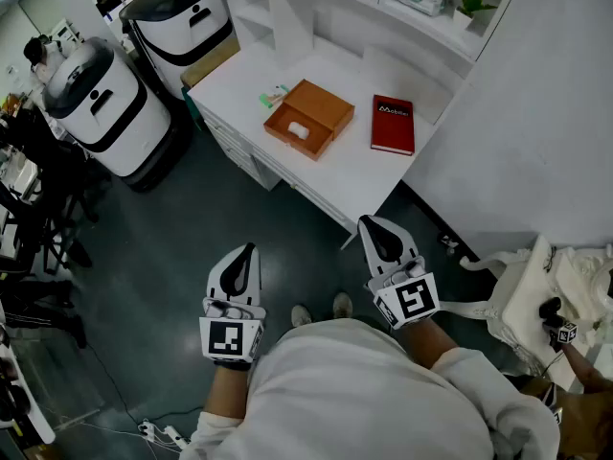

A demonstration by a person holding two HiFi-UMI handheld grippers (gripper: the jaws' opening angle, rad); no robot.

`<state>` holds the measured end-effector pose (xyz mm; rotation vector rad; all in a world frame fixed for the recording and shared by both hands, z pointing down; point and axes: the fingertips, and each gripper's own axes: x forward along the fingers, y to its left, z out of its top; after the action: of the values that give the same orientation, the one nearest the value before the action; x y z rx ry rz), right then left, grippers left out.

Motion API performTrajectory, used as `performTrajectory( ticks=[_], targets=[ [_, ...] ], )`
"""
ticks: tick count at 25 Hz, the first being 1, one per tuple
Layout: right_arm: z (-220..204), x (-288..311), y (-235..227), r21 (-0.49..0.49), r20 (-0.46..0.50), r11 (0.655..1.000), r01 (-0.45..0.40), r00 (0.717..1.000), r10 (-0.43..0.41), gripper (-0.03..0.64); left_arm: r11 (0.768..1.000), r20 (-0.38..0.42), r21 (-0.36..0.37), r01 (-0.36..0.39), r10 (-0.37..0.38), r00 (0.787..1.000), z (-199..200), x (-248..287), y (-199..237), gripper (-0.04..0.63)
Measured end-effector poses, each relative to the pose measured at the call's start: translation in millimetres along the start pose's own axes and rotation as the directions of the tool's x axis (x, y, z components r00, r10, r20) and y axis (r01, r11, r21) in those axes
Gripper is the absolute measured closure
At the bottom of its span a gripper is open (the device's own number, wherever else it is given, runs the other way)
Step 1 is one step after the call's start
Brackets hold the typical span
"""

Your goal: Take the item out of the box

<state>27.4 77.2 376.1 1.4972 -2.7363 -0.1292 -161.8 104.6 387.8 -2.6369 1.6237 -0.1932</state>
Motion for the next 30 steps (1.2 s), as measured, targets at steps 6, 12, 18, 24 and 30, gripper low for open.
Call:
performTrajectory(
  ticks=[6, 12, 18, 24, 30],
  targets=[
    [-1.2, -3.7, 0.2, 0.009, -0.004, 1.0, -0.006, 1.0, 0.006, 0.595, 1.0, -0.001, -0.007, 0.002, -0.002, 1.0, -0.1, 0.1, -4.4, 0.588],
    [-2.6, -8.0, 1.9, 0.031, 0.003, 0.999, -0.026, 1.0, 0.026, 0.594, 1.0, 0.006, -0.019, 0.009, -0.009, 1.0, -1.5, 2.5, -10.5, 0.586],
    [-10.0, -11.9, -5.7, 0.029, -0.017, 0.999, -0.02, 1.0, 0.02, 0.594, 0.998, 0.027, -0.045, 0.035, -0.034, 0.999, 0.8, 9.3, -19.5, 0.405],
    [-15.0, -13.8, -16.5, 0.036, -0.019, 0.999, -0.022, 1.0, 0.022, 0.594, 0.999, 0.038, -0.026, -0.032, 0.033, 0.999, 5.7, 15.4, -9.5, 0.186],
    [-21.3, -17.1, -37.8, 0.046, -0.021, 0.999, -0.026, 0.999, 0.027, 0.594, 0.997, 0.026, -0.027, -0.07, 0.071, 0.997, 5.9, 28.5, -10.2, 0.186]
  ],
)
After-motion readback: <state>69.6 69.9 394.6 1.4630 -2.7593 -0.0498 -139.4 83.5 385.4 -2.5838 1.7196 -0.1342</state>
